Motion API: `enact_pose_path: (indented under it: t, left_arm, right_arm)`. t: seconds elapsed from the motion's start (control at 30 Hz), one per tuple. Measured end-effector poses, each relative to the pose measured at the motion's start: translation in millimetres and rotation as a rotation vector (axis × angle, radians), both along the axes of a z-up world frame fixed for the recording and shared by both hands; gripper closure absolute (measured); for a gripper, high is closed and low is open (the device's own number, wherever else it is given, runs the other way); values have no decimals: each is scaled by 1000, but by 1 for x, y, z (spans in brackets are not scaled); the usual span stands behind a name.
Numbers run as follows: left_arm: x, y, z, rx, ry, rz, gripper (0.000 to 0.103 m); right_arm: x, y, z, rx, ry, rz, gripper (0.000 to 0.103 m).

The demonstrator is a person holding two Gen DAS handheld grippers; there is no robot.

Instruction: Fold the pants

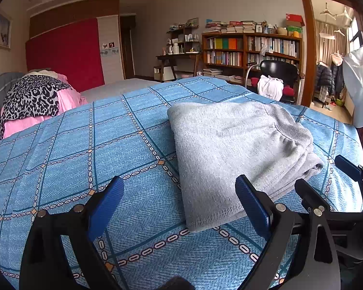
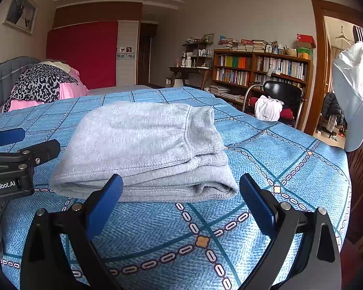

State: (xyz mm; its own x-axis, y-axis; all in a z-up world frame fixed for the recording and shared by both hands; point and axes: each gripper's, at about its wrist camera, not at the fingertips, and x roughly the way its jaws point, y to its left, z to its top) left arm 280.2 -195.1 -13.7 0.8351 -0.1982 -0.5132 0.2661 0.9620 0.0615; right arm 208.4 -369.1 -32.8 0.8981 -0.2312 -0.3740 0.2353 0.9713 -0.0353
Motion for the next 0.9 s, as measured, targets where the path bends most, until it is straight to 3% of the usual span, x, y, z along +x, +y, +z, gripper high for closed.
enact_pose_path:
  t: [0.63, 0.9]
  left_arm:
    - [2, -4, -2, 1, 3, -16, 11]
    - [13, 25, -6, -40, 93, 68, 11]
  right_arm:
    - [3, -5, -6, 20, 16, -2, 5]
    - [6, -6, -9, 19, 41, 6, 5]
